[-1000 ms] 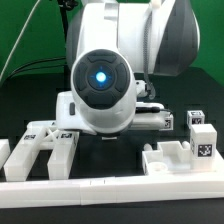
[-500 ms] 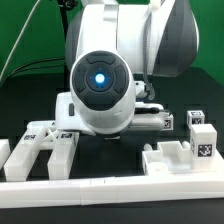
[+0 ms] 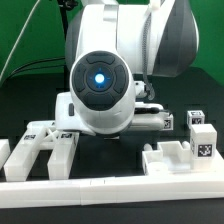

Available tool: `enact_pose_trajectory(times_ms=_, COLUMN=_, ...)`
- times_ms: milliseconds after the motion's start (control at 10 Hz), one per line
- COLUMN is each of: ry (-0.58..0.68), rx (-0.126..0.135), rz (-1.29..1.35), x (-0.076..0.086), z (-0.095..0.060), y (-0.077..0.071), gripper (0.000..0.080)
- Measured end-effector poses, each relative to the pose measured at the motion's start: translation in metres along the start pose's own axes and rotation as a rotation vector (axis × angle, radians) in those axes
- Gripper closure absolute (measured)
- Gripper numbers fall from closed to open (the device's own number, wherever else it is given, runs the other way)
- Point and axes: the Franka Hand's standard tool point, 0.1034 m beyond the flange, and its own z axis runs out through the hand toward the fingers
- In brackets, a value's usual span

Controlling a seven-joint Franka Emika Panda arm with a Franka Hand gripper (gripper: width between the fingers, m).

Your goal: Assemble chair

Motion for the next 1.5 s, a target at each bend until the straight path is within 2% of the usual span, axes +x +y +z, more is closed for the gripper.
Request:
enact_pose_trajectory(times_ms=100, ry=-0.008, rx=0.009, rz=0.014, x=-0.003, z=-0.005, y=-0.002, gripper=0.0514)
enact_pose_trajectory(times_ms=200, ry=-0.015, rx=0.033, rz=0.057, x=-0.012, z=-0.033, y=-0.009, gripper=0.0514)
enact_pose_trajectory(times_ms=300, ry=0.033, rx=0.036, rz=0.105, x=-0.015, z=-0.062, y=-0.014, gripper=0.0514)
enact_pose_trajectory(times_ms=400, ry=0.072, rx=0.038, rz=0.170, x=-0.025, z=-0.094, y=-0.021, gripper=0.0514)
enact_pose_trajectory(times_ms=500, ry=0.077, rx=0.011, rz=0.141, x=-0.031, z=-0.107, y=-0.019, gripper=0.0514)
enact_pose_trajectory(times_ms=600, ry=0.089, rx=-0.007, rz=0.090, x=-0.025, z=-0.105, y=-0.014, gripper=0.0512)
enact_pose_trajectory(times_ms=700, ry=0.207, rx=-0.005, rz=0.095, x=-0.010, z=-0.115, y=-0.018, gripper=0.0512)
enact_pose_trajectory(times_ms=800, ry=0.280, rx=0.000, rz=0.086, x=-0.012, z=-0.118, y=-0.022, gripper=0.0512)
enact_pose_trajectory(times_ms=900, ry=0.410, rx=0.023, rz=0.083, x=-0.005, z=-0.130, y=-0.030, gripper=0.0512)
enact_pose_trajectory(times_ms=1000, ry=0.490, rx=0.077, rz=0.101, x=-0.012, z=-0.157, y=-0.035, gripper=0.0512)
enact_pose_trajectory(times_ms=1100, ry=0.690, rx=0.118, rz=0.132, x=-0.006, z=-0.203, y=-0.034, gripper=0.0512)
enact_pose_trajectory(times_ms=1200, ry=0.784, rx=0.144, rz=0.167, x=-0.009, z=-0.218, y=-0.035, gripper=0.0512)
enact_pose_trajectory(times_ms=1300, ry=0.854, rx=0.153, rz=0.166, x=-0.015, z=-0.220, y=-0.037, gripper=0.0512)
enact_pose_trajectory(times_ms=1500, ry=1.014, rx=0.158, rz=0.162, x=-0.009, z=-0.222, y=-0.041, gripper=0.0512)
